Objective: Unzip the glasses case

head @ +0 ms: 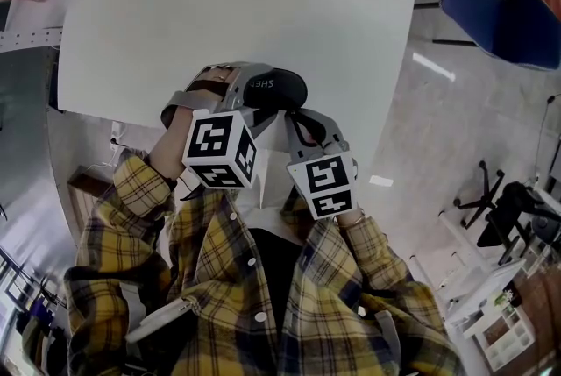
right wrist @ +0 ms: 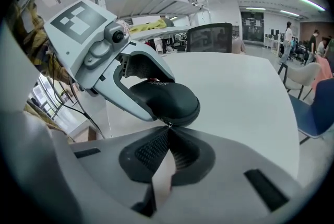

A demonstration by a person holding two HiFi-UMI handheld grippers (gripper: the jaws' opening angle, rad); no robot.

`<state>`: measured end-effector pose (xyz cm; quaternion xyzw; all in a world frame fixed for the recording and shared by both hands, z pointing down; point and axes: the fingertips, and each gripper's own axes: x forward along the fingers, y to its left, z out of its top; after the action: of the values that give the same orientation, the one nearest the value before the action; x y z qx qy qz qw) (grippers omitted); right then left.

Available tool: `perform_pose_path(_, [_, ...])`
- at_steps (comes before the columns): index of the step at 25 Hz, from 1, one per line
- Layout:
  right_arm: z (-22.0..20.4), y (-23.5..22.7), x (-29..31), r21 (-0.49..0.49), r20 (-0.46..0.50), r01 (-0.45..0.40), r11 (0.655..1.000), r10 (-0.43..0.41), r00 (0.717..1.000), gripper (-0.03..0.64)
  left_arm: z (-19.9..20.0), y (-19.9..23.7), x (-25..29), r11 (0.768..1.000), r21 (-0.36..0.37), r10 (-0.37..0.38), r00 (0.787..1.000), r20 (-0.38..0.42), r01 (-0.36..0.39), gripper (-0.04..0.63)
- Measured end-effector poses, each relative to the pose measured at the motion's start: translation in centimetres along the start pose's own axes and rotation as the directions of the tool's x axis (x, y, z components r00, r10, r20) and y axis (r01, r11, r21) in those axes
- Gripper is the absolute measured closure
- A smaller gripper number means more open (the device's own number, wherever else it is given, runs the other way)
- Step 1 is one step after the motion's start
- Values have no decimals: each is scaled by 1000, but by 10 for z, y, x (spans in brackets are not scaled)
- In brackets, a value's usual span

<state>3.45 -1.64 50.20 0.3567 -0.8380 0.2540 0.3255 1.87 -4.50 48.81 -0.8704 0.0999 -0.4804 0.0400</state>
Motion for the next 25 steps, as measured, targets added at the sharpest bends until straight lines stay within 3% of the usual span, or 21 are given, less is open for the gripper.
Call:
perform_pose_path(16, [-3, -26, -16, -183, -73, 9, 983, -22, 997, 618, 3, 1, -1, 1000, 25, -1, 1000, 23, 1, 281])
perform_pose_path(20, [5, -42, -15, -259, -100, -4, 966, -23, 995, 617, 4, 3, -1, 999, 35, 7, 1000, 21, -7, 281])
perform_pose_path(25, [16, -56, -7, -397, -142, -67, 915, 11, 990, 617, 5, 2, 2, 999, 43, 16, 1000, 18, -17, 281])
